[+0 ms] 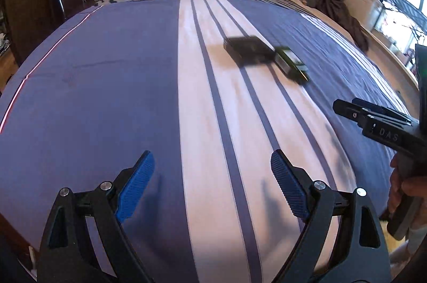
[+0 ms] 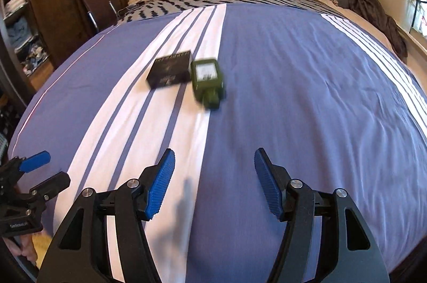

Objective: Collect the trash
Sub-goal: 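Grasp the black MARRY&ARD box with the left tool while the right tool grasps the green bottle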

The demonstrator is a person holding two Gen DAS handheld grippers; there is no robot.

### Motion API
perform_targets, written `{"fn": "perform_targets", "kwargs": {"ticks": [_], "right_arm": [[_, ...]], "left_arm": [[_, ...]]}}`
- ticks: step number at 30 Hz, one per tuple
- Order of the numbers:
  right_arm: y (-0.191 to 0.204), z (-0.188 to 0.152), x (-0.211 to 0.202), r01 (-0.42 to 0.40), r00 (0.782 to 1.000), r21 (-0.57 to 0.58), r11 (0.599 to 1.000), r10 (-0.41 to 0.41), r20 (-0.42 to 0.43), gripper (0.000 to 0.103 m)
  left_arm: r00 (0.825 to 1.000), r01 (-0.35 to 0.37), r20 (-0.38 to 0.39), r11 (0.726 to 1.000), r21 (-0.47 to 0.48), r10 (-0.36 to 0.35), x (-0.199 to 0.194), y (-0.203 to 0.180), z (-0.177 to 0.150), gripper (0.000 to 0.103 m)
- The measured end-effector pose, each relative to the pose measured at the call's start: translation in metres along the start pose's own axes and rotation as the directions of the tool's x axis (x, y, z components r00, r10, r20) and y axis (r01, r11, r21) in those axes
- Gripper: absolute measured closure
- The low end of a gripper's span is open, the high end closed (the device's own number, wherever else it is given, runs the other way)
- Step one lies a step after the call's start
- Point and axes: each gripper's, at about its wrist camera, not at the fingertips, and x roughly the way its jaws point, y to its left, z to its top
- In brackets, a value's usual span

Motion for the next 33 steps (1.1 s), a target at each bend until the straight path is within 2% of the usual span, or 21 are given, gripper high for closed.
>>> {"fn": "perform_targets", "kwargs": {"ticks": [7, 14, 15, 16, 17, 19, 27, 33], "right_arm": [[0.007, 0.043, 0.056, -0.004, 1.000, -0.018, 1.000, 0.004, -0.027, 0.040], [0.009, 0.066, 0.097, -0.007, 0.998, -0.016, 1.000, 0.006, -0.066, 0.041], [0.009, 0.069, 0.099, -0.006, 0.998, -0.018, 1.000, 0.005, -0.067, 0.043], [0.010, 0.071, 0.102, -0.005, 0.998, -0.024, 1.000, 0.003, -0.068, 0.054], [0.010, 0.073, 0.105, -0.004, 0.998, -0.027, 1.000, 0.002, -0.070, 0.059], [0.005, 0.075, 0.105, -0.011, 0.997, -0.022, 1.000, 0.010, -0.073, 0.059], [-0.035, 0.077, 0.087, 0.072, 0.997, -0.013, 0.997, -0.073, -0.030, 0.059], [-0.062, 0.069, 0.077, 0.052, 0.999, 0.032, 0.998, -0.052, -0.013, 0.059]], "left_arm": [[1.000, -0.021, -0.006, 1.000, 0.004, 0.021, 0.034, -0.001, 0.039, 0.019], [1.000, -0.025, -0.010, 1.000, 0.016, 0.026, 0.053, -0.006, 0.056, 0.019], [1.000, -0.025, -0.011, 1.000, 0.018, 0.025, 0.056, -0.008, 0.059, 0.019], [1.000, -0.024, -0.012, 1.000, 0.019, 0.024, 0.058, -0.009, 0.061, 0.019], [1.000, -0.023, -0.013, 1.000, 0.020, 0.024, 0.061, -0.010, 0.064, 0.019], [1.000, -0.019, -0.013, 1.000, 0.022, 0.020, 0.067, -0.014, 0.071, 0.019], [1.000, 0.026, -0.009, 1.000, -0.005, -0.026, 0.100, -0.039, 0.105, 0.019], [1.000, -0.016, -0.018, 1.000, -0.008, 0.016, 0.135, -0.062, 0.134, 0.019]]}}
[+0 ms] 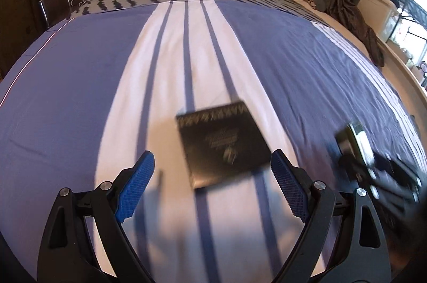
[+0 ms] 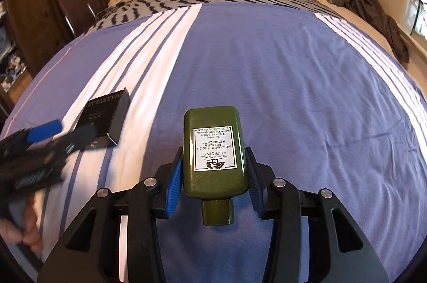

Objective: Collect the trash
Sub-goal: 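Grasp the black MARRY&ARD box with the left tool while the right tool grasps the green bottle, then lower both tools to the bin and open them to drop the box and bottle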

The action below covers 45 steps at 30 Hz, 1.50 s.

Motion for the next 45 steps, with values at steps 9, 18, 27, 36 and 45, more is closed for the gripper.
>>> {"fn": "perform_targets", "kwargs": {"ticks": [9, 18, 27, 36, 45], "right_arm": [[-0.004, -0.007, -0.010, -0.029, 0.999, -0.001, 1.000, 0.029, 0.025, 0.059], [0.006, -0.024, -0.035, -0.029, 0.999, -0.003, 1.000, 0.029, 0.025, 0.059], [0.033, -0.069, -0.094, -0.042, 0.998, -0.009, 0.999, 0.043, 0.050, 0.059], [0.054, -0.140, -0.165, -0.070, 0.994, -0.026, 0.997, 0.072, 0.083, 0.059], [0.063, -0.220, -0.197, -0.076, 0.995, -0.037, 0.996, 0.079, 0.063, 0.059]], "left_arm": [[0.995, -0.049, -0.084, 0.999, 0.003, 0.049, 0.042, -0.009, 0.010, 0.018], [0.998, -0.013, -0.064, 0.998, 0.058, 0.016, 0.000, -0.007, -0.022, 0.028], [0.999, 0.032, 0.023, 0.996, 0.079, -0.034, -0.112, 0.003, -0.092, 0.028], [0.993, 0.020, 0.115, 0.994, 0.106, -0.032, -0.209, 0.011, -0.173, 0.028], [0.998, 0.048, 0.042, 0.991, 0.126, -0.054, -0.234, 0.018, -0.279, 0.028]]}}
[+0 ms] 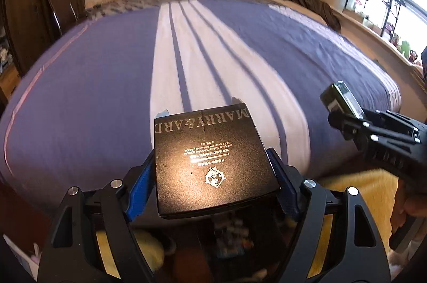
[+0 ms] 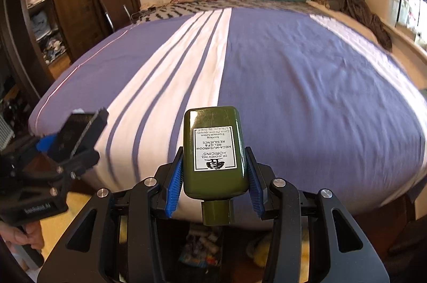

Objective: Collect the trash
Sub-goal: 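Lower both tools to the bin and open them to drop the box and bottle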

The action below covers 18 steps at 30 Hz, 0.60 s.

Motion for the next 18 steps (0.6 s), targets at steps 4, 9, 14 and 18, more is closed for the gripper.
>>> {"fn": "perform_targets", "kwargs": {"ticks": [4, 9, 14, 18], "right_arm": [[0.006, -0.035, 0.003, -0.022, 0.998, 0.014, 1.000, 0.023, -0.055, 0.059], [0.015, -0.068, 0.019, -0.049, 0.988, 0.024, 0.999, 0.051, -0.143, 0.059], [0.029, -0.096, 0.042, -0.060, 0.969, 0.006, 0.998, 0.060, -0.239, 0.059], [0.036, -0.110, 0.057, -0.063, 0.953, 0.001, 0.998, 0.060, -0.297, 0.059]], "left_arm": [[0.999, 0.010, -0.046, 1.000, -0.014, -0.011, 0.002, 0.001, -0.033, 0.029], [0.991, 0.017, -0.134, 1.000, -0.021, -0.020, 0.017, 0.001, -0.071, 0.029], [0.972, 0.015, -0.233, 1.000, -0.024, -0.020, 0.042, 0.001, -0.101, 0.029], [0.953, 0.022, -0.301, 0.999, -0.026, -0.029, 0.062, 0.001, -0.117, 0.029]]}}
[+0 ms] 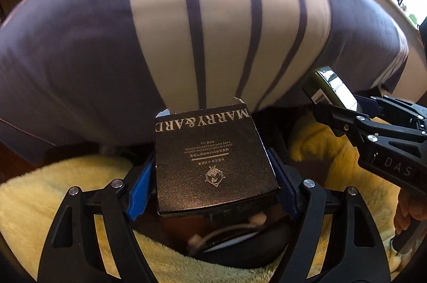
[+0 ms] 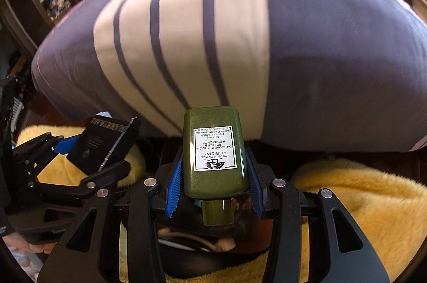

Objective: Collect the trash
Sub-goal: 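Lower both tools to the bin and open them to drop the box and bottle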

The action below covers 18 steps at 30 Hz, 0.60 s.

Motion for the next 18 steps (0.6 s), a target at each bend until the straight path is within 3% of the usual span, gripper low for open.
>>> {"fn": "perform_targets", "kwargs": {"ticks": [9, 18], "right_arm": [[-0.013, -0.008, 0.045, -0.012, 0.992, 0.058, 0.998, 0.020, -0.125, 0.059], [-0.014, -0.004, 0.062, -0.013, 0.986, 0.080, 0.997, 0.026, -0.166, 0.058]], "left_arm": [[0.989, 0.053, -0.138, 0.998, -0.041, -0.058, 0.046, 0.006, -0.008, 0.030], [0.973, 0.088, -0.208, 0.994, -0.063, -0.099, 0.068, 0.008, -0.015, 0.030]]}}
